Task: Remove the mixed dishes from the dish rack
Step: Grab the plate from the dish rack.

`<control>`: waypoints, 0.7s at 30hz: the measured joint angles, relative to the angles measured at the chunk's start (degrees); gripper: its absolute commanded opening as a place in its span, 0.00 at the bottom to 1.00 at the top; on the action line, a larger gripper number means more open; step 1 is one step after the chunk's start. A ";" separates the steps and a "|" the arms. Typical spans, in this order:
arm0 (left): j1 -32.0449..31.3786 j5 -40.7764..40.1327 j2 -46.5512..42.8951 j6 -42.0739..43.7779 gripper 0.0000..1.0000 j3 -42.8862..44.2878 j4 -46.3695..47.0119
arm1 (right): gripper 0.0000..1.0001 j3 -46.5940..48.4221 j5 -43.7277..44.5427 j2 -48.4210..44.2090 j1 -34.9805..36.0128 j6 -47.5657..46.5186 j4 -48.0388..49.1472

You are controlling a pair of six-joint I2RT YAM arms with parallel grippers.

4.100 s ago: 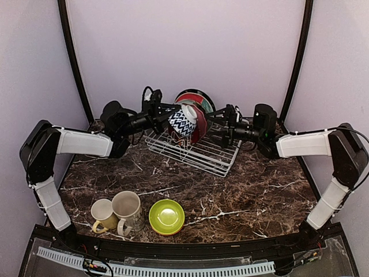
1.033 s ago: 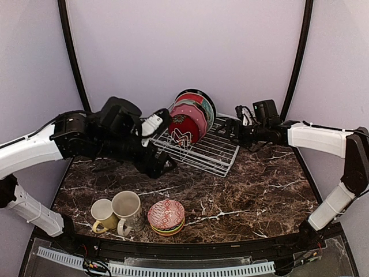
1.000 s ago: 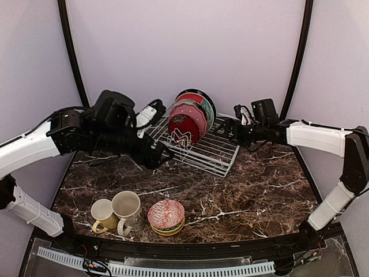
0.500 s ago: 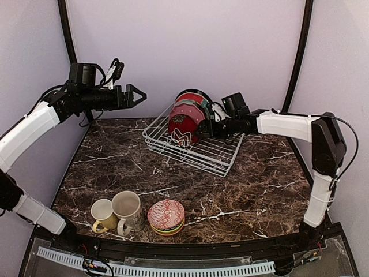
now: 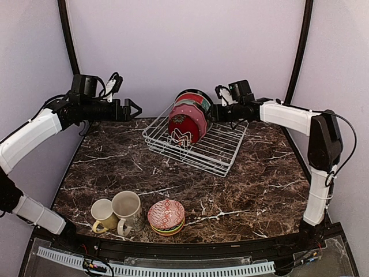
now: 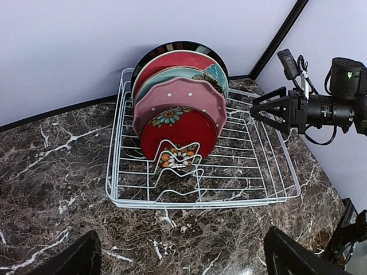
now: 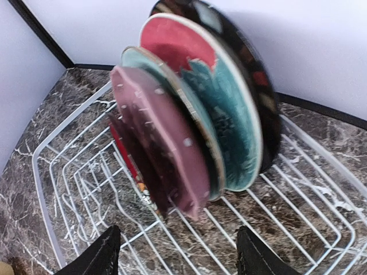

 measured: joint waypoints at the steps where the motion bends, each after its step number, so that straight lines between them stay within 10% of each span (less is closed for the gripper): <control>1: 0.00 -0.15 -0.24 0.13 0.98 -0.02 0.00 | 0.62 0.24 -0.35 0.02 -1.09 -0.59 0.15; 21: 0.04 1.20 3.04 0.44 0.98 -0.20 0.00 | 0.26 20.39 -7.06 14.99 -7.41 -12.26 0.31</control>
